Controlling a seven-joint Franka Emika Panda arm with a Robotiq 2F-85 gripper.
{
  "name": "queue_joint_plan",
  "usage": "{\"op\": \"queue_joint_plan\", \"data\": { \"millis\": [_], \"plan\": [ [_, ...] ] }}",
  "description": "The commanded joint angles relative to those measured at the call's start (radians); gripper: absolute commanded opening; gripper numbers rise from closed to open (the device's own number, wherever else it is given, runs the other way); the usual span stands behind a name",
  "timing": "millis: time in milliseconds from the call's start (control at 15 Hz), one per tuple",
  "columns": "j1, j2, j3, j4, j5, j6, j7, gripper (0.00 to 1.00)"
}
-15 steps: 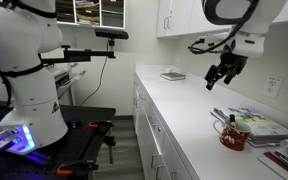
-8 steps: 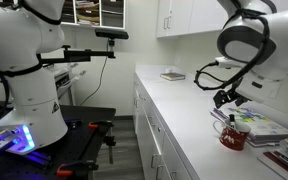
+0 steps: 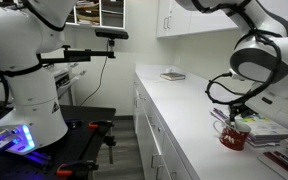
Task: Remove the marker from the cup and put it on the base top
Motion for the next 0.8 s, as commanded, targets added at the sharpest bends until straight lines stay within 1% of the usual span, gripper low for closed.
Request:
{"op": "queue_joint_plan", "data": {
  "millis": [0,67,133,533,600,733],
  "plan": [
    [-0.001,0.063,-0.007,0.087,-0.001,-0.028,0.043,0.48],
    [0.0,0.079,-0.008,0.104,-0.006,-0.033,0.052,0.45],
    [0.0,0.089,-0.008,0.115,-0.008,-0.038,0.058,0.47],
    [0.0,0.135,-0.004,0.163,-0.02,-0.059,0.106,0.4],
    [-0.001,0.142,-0.001,0.169,-0.021,-0.066,0.111,0.4],
    [-0.003,0.157,0.004,0.186,-0.022,-0.091,0.119,0.44]
  ]
}}
